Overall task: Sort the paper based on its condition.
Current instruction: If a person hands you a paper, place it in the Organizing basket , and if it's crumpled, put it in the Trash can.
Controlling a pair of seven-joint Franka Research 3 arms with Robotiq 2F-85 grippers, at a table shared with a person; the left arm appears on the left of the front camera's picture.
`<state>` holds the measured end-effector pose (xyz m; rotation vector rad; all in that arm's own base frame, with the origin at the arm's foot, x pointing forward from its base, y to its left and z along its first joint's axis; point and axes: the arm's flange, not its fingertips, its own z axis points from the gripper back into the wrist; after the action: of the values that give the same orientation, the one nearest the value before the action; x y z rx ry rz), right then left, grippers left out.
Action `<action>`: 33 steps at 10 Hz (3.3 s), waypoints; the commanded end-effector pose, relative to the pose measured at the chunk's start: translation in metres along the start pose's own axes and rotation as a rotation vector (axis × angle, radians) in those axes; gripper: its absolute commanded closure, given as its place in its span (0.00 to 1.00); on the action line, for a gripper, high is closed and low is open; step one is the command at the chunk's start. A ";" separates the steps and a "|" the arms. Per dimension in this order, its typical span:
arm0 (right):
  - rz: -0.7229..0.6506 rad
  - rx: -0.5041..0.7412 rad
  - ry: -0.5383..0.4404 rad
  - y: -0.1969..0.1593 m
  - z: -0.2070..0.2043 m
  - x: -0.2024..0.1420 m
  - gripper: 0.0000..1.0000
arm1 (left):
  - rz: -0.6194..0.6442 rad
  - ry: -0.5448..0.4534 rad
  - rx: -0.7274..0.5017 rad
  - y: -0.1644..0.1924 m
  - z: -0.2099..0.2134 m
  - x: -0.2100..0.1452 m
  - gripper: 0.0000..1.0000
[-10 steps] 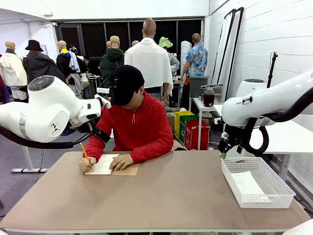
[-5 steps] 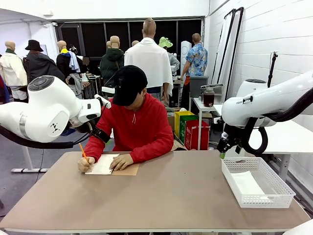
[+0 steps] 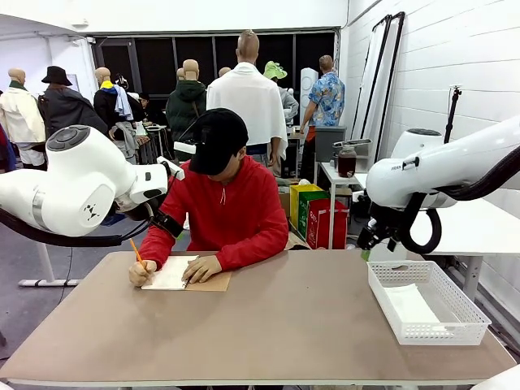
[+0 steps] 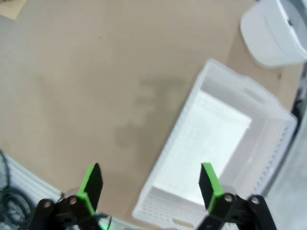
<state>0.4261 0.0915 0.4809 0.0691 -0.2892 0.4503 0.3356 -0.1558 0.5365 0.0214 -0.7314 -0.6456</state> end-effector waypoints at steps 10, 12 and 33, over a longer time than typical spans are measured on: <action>0.313 0.185 -0.313 0.051 0.078 -0.026 0.00 | -0.004 0.003 0.001 0.000 0.000 0.000 0.00; 0.312 0.172 -0.357 0.052 0.078 -0.032 0.00 | -0.004 0.003 0.001 0.000 0.000 0.000 0.00; 0.267 0.172 -0.426 0.053 0.096 -0.031 0.00 | -0.004 0.003 0.001 0.000 0.000 0.000 0.00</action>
<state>0.3513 0.1152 0.5633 0.2997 -0.6860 0.7265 0.3356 -0.1558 0.5366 0.0214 -0.7316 -0.6456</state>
